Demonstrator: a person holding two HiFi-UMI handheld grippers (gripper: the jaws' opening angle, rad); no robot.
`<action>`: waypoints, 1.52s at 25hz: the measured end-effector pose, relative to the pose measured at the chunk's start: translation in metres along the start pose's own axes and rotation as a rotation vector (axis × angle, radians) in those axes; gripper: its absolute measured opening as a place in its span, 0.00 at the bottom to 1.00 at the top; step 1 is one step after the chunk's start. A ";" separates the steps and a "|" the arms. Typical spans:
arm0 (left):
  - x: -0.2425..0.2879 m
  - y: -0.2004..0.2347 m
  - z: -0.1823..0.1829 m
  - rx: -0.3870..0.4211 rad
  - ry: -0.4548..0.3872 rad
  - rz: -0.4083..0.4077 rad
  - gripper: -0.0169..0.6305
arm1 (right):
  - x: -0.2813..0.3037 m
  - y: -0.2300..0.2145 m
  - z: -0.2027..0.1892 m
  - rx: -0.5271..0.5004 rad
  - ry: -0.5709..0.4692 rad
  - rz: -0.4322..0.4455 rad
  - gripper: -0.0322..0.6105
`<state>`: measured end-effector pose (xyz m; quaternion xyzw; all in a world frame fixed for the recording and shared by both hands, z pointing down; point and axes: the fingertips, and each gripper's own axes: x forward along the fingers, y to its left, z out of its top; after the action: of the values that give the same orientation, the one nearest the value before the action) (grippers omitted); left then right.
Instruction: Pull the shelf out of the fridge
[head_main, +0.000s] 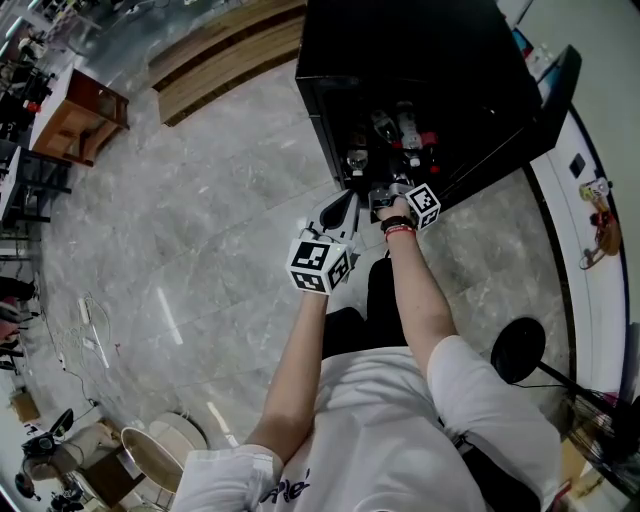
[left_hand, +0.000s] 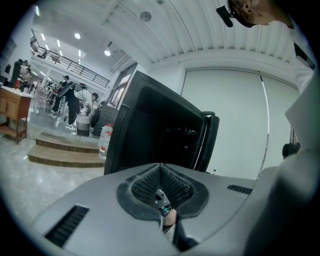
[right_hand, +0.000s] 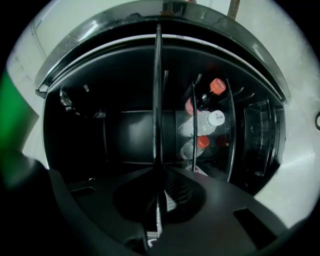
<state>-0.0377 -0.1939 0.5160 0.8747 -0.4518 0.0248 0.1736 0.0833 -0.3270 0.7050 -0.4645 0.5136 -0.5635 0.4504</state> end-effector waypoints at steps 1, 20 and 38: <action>-0.001 -0.001 0.000 0.001 0.001 -0.001 0.05 | -0.003 0.001 -0.001 -0.003 0.000 0.000 0.09; -0.021 -0.008 0.002 -0.009 0.024 -0.025 0.05 | -0.061 0.007 -0.012 -0.030 -0.005 0.022 0.09; -0.046 -0.015 0.018 -0.030 0.034 -0.034 0.05 | -0.103 0.037 -0.022 -0.048 -0.012 0.051 0.09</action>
<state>-0.0545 -0.1562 0.4855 0.8791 -0.4340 0.0299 0.1949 0.0798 -0.2245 0.6605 -0.4653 0.5361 -0.5367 0.4562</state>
